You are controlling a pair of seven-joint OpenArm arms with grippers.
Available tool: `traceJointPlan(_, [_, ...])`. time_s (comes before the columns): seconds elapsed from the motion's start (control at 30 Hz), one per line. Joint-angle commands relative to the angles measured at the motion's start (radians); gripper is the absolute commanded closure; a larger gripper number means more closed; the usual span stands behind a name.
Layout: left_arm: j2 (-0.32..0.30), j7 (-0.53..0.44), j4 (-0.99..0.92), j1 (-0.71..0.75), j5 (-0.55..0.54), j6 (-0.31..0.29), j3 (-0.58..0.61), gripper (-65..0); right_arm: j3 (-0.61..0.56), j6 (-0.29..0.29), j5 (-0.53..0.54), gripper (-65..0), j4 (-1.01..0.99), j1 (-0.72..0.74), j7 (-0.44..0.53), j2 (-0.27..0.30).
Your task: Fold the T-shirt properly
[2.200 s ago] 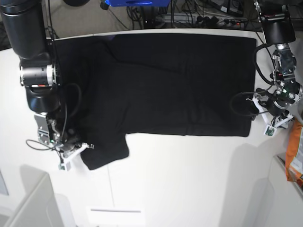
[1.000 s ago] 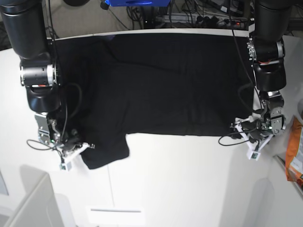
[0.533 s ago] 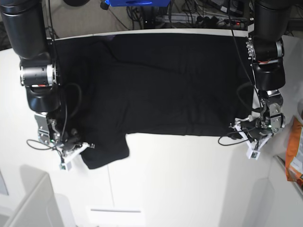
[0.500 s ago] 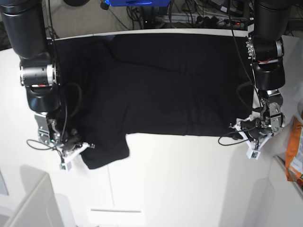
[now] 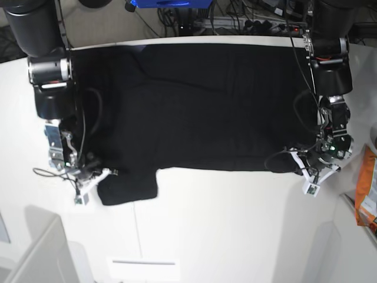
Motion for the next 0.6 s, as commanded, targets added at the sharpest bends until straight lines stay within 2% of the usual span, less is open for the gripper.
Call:
traceJointPlan(0.0, [-0.007, -0.019, 0.044, -0.013, -0.007, 0.0, -0.003, 0.0, 0.011, 0.008, 0.008, 0.0, 0.06, 0.012, 0.012, 0.011])
traceJointPlan(0.1, [-0.003, -0.019, 0.111, 0.027, -0.007, 0.0, -0.009, 0.0, 0.112, 0.008, 0.002, 0.0, 0.18, -0.034, -0.061, 0.01])
traceJointPlan(0.17, [0.005, -0.017, 0.166, 0.056, -0.007, -0.002, -0.062, 0.0, 0.162, 0.008, 0.001, 0.0, 0.24, -0.043, -0.109, 0.007])
traceJointPlan(0.27, [0.037, -0.006, 0.234, 0.087, -0.007, -0.006, -0.118, 0.0, 0.175, 0.008, 0.001, 0.0, 0.289, -0.057, -0.159, 0.01])
traceJointPlan(0.4, [0.04, 0.057, 0.311, 0.12, -0.007, -0.008, -0.123, 0.0, 0.177, 0.008, 0.001, 0.0, 0.317, -0.08, -0.184, 0.01])
traceJointPlan(0.57, [0.04, 0.061, 0.436, 0.203, -0.007, -0.008, -0.131, 0.0, 0.177, 0.008, 0.001, 0.0, 0.453, -0.167, -0.196, 0.01])
